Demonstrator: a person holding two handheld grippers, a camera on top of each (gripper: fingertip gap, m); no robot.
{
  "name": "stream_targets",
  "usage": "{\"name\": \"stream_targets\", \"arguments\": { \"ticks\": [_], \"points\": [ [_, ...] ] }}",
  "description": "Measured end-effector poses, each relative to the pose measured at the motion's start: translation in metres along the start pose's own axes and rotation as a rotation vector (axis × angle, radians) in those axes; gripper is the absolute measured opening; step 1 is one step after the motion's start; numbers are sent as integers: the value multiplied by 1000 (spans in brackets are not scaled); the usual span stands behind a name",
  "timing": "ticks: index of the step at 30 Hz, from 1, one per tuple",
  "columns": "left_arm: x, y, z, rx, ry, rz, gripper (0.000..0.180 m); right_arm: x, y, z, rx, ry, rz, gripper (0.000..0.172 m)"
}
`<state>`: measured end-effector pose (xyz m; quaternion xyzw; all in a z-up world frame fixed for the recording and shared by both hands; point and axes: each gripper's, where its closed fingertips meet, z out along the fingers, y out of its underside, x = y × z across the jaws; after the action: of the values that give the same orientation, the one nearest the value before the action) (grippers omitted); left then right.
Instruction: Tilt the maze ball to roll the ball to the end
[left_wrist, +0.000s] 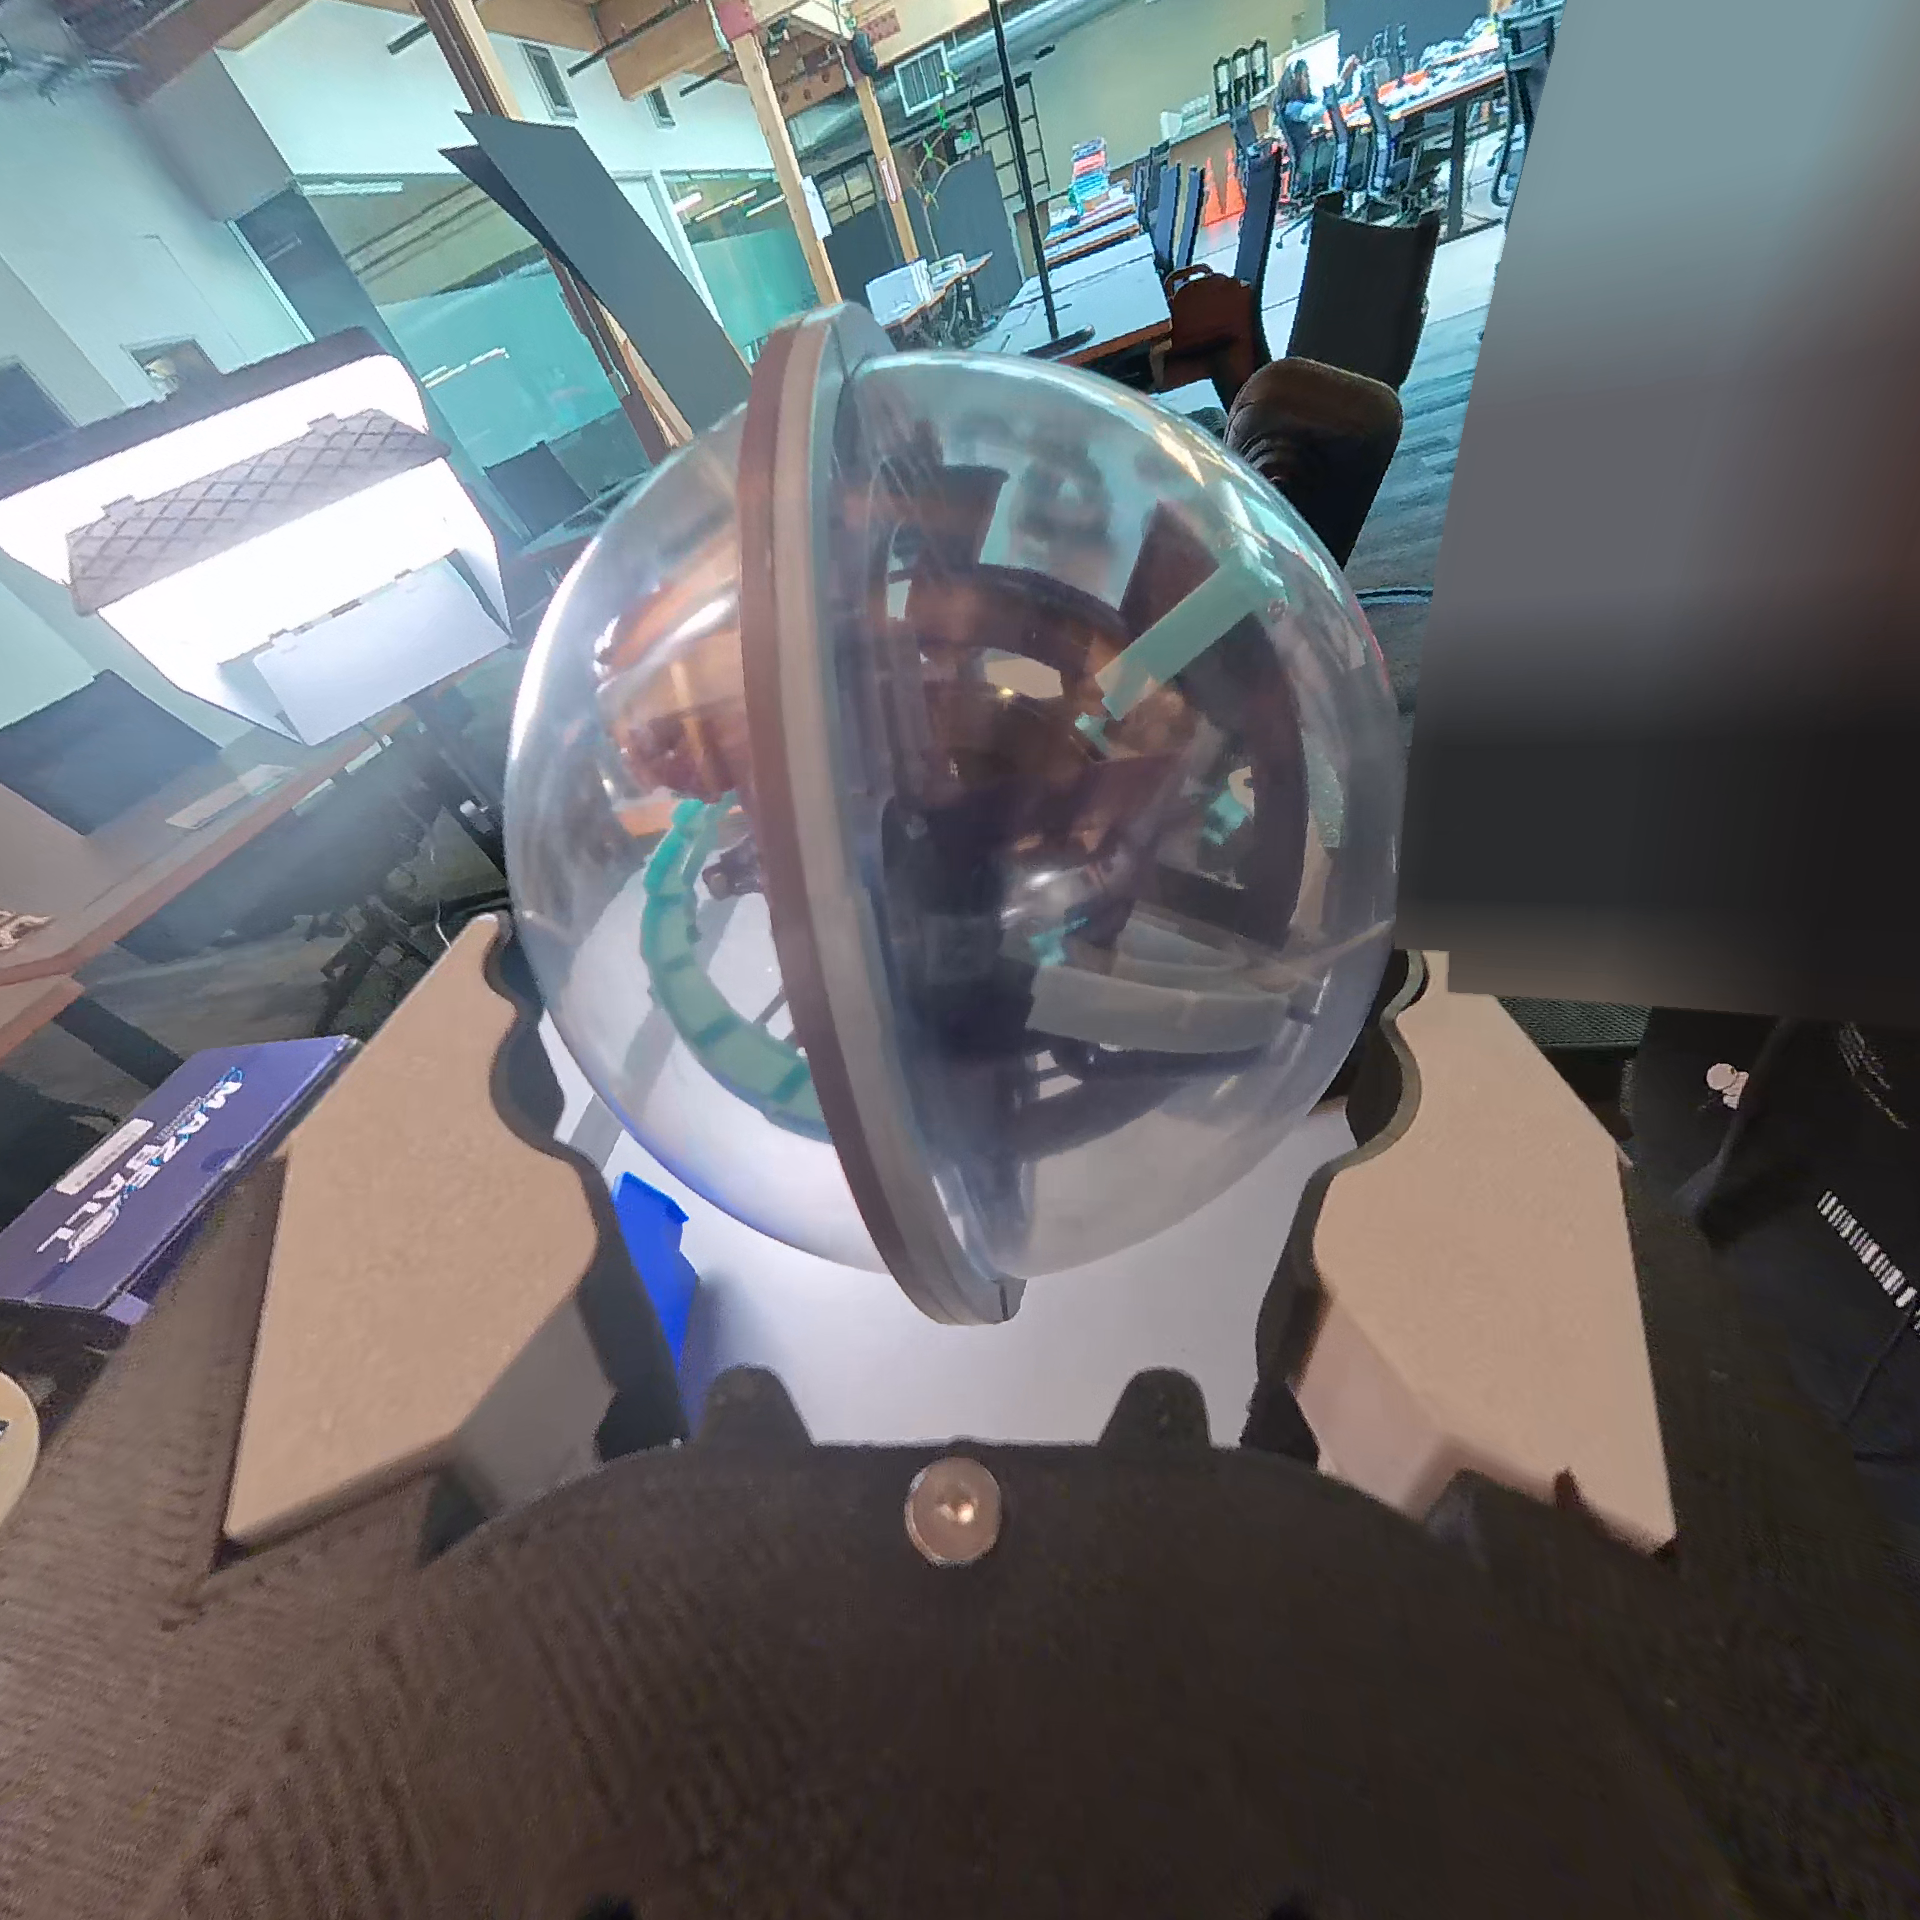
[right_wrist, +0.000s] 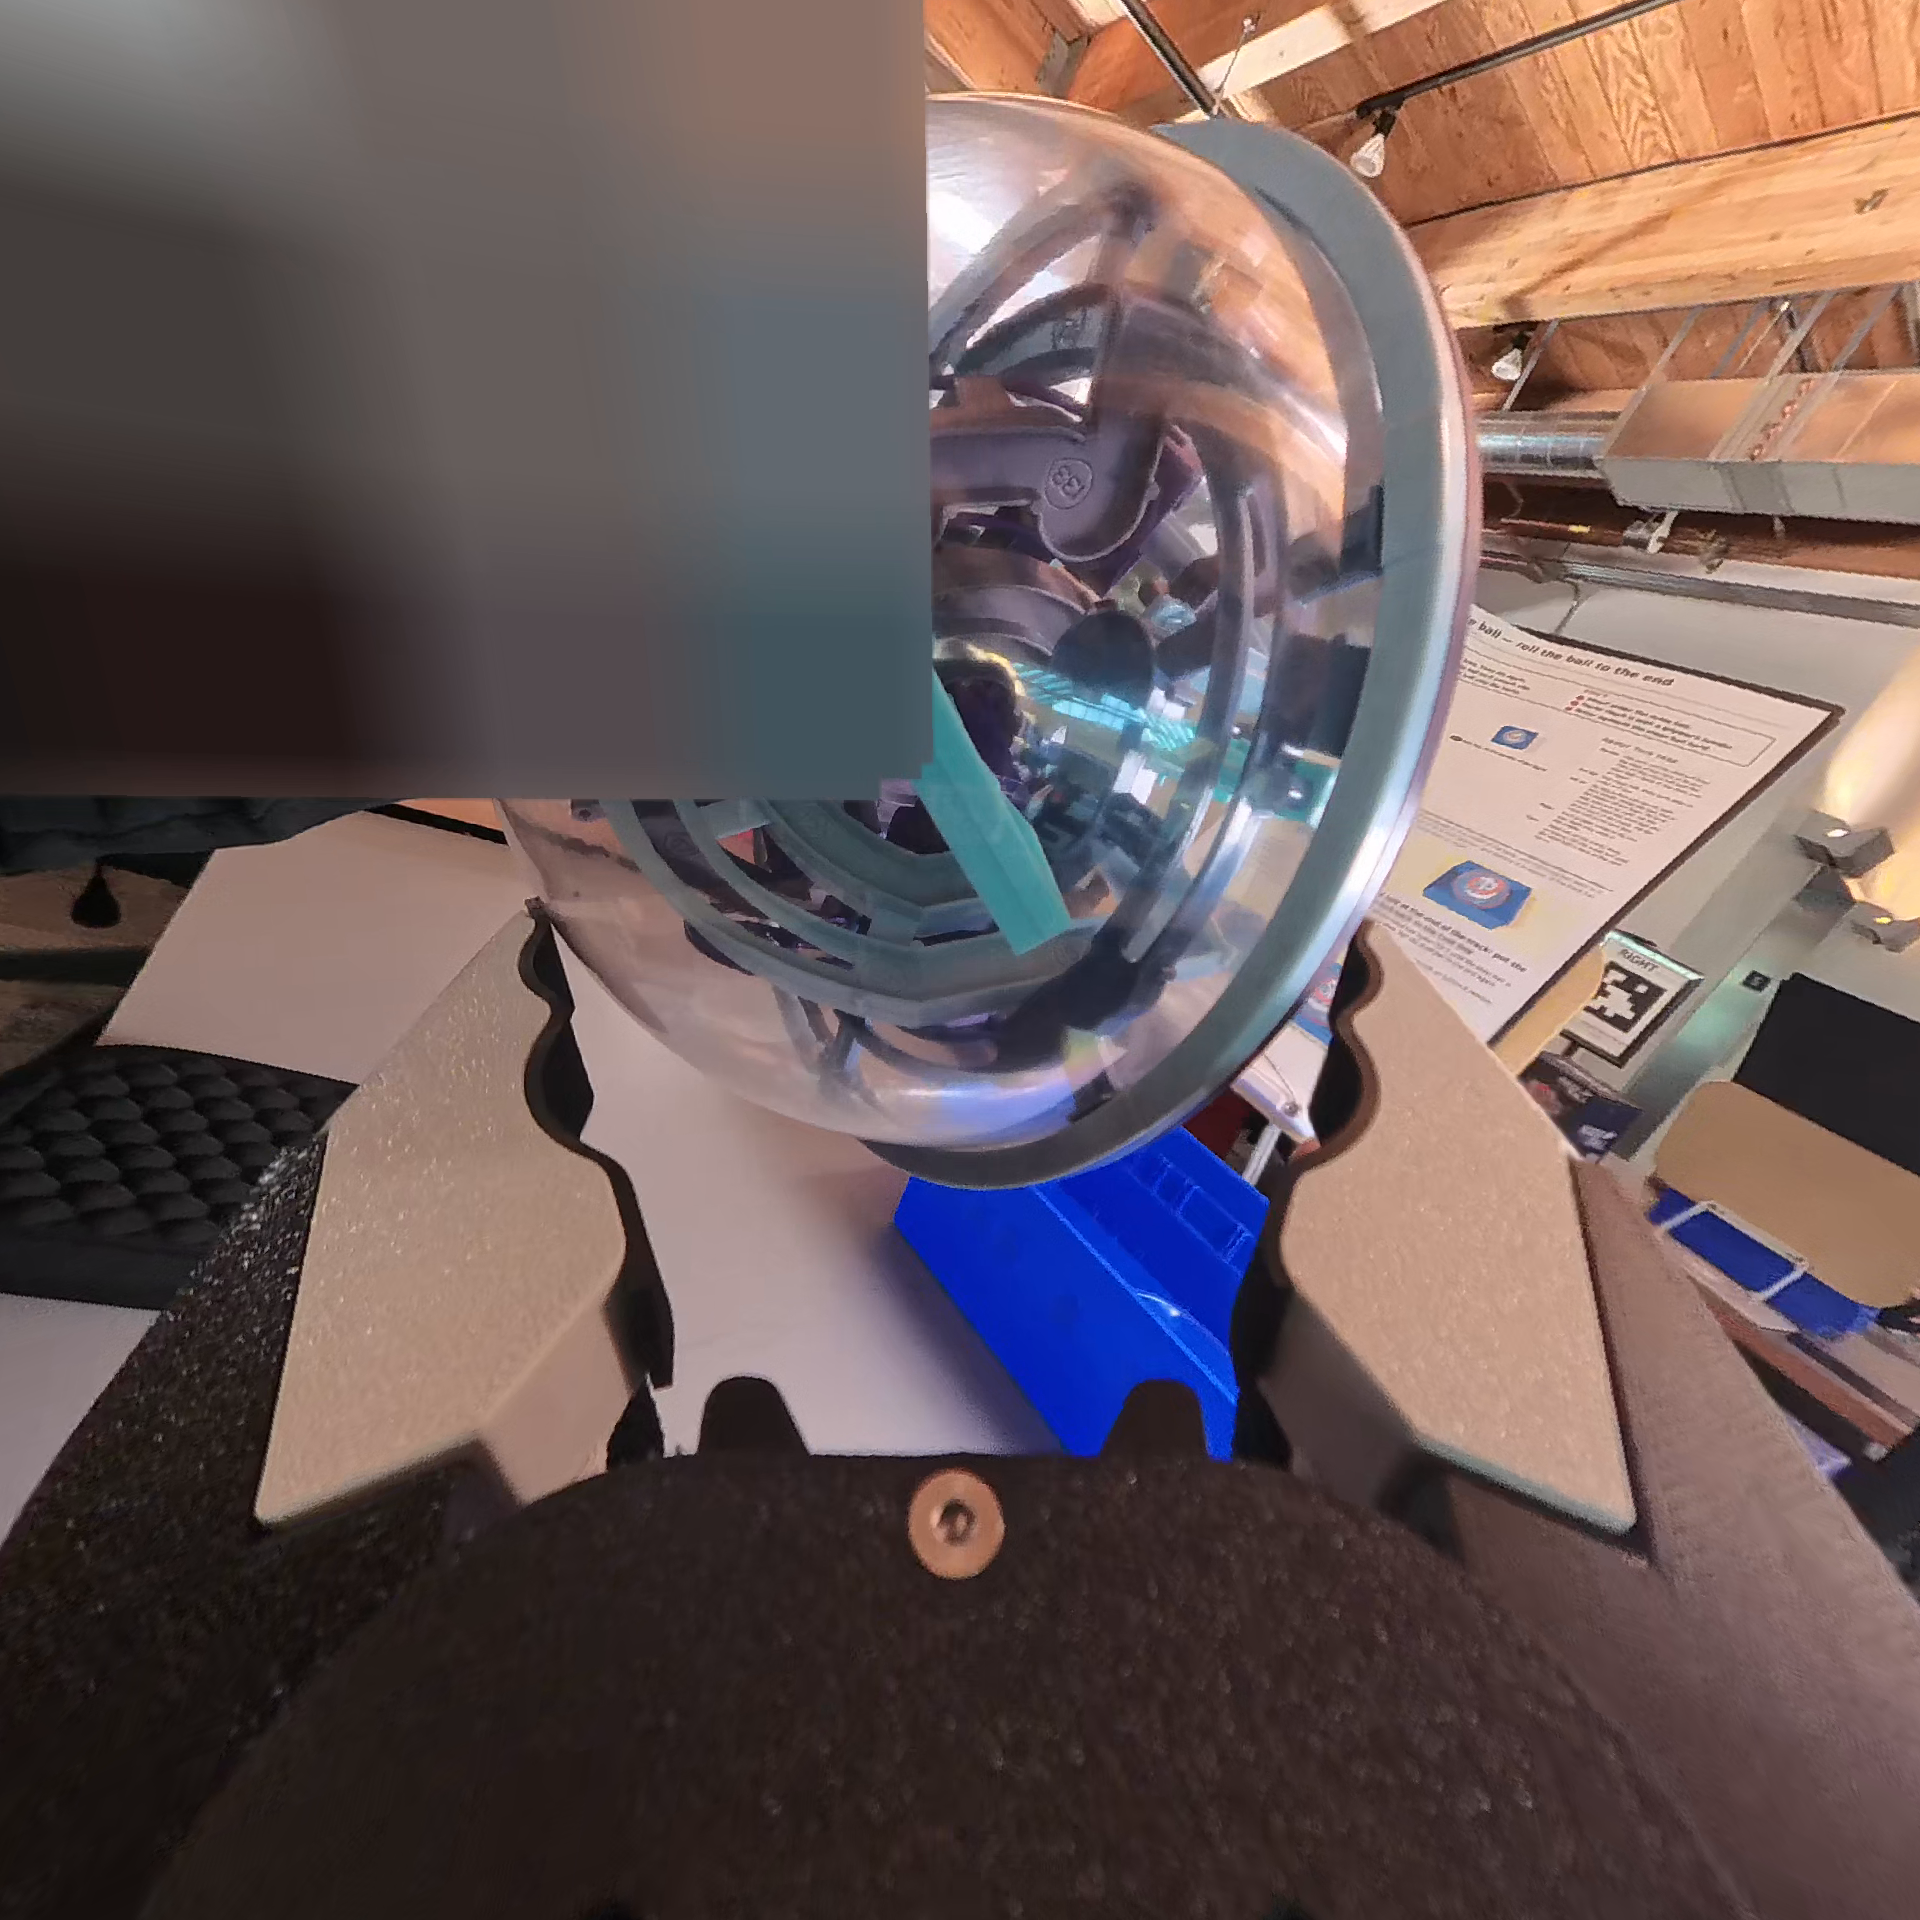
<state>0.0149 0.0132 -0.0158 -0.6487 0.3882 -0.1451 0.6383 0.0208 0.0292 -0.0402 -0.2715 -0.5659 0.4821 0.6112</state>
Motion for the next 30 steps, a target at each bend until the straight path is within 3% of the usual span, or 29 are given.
{"name": "stream_targets", "arguments": {
  "ticks": [18,30],
  "points": [
    [-8,9,5,-49,0,-200,154,-1,14,1,-7,-13,237,140],
    [-16,39,12,-1,70,-569,152,0,33,-4,-160,-20,476,141]
  ]
}}
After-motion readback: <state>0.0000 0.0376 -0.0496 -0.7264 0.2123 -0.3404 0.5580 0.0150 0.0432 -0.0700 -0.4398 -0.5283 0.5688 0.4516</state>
